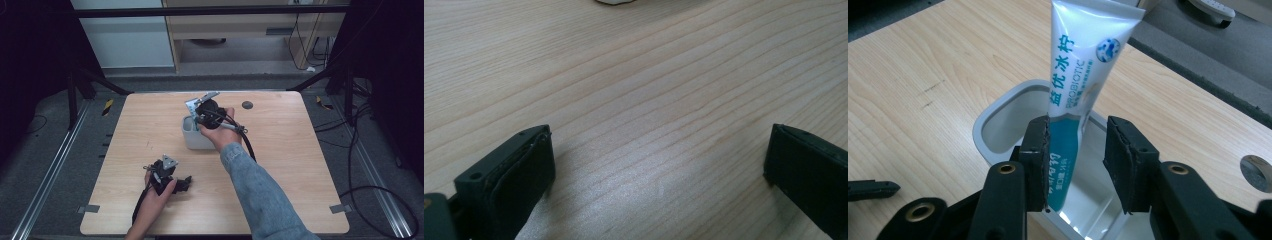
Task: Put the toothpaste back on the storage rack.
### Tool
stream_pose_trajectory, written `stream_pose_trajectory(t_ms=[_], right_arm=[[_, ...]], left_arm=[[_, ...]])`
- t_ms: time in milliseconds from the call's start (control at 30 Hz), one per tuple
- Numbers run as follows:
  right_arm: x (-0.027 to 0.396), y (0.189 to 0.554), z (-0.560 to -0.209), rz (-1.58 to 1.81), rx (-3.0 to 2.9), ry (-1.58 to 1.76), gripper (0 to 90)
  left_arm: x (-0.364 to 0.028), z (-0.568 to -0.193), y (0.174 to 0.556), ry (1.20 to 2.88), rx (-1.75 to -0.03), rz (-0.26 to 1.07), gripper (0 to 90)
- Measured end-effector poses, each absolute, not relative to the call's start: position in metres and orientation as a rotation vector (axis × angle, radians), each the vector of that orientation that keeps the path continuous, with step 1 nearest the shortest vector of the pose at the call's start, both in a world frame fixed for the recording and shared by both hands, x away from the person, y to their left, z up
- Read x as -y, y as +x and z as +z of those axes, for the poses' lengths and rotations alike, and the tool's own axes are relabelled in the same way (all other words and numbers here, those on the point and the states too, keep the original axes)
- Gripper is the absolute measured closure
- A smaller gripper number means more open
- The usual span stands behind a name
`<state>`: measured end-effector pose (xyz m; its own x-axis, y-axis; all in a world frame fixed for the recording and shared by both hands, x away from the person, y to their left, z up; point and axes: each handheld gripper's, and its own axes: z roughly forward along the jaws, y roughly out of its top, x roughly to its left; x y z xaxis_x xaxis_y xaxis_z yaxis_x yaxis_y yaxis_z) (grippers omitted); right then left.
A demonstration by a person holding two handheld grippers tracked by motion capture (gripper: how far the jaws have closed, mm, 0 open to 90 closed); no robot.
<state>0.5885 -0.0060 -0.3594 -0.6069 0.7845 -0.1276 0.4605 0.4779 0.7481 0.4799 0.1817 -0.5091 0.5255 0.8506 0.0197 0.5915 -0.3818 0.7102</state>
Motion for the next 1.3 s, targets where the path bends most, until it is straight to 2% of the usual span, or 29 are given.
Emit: stream_pose_trajectory(t_ms=[300,400,600,867,1300], right_arm=[[0.016,0.584,-0.351,0.95,-2.282,1.023,54.6],[0.019,0.581,-0.347,0.958,-2.278,1.022,46.6],[0.025,0.579,-0.344,0.979,-2.265,1.023,39.0],[0.038,0.574,-0.344,1.023,-2.274,0.984,23.0],[0.061,0.566,-0.35,1.033,-2.25,1.006,17.1]], left_arm=[[-0.181,-0.509,0.48,2.108,-1.167,0.51,0.0],[-0.18,-0.509,0.48,2.109,-1.165,0.509,0.0],[-0.179,-0.509,0.48,2.113,-1.162,0.508,0.0],[-0.178,-0.509,0.48,2.114,-1.159,0.507,0.0],[-0.176,-0.509,0.481,2.115,-1.156,0.506,0.0]])
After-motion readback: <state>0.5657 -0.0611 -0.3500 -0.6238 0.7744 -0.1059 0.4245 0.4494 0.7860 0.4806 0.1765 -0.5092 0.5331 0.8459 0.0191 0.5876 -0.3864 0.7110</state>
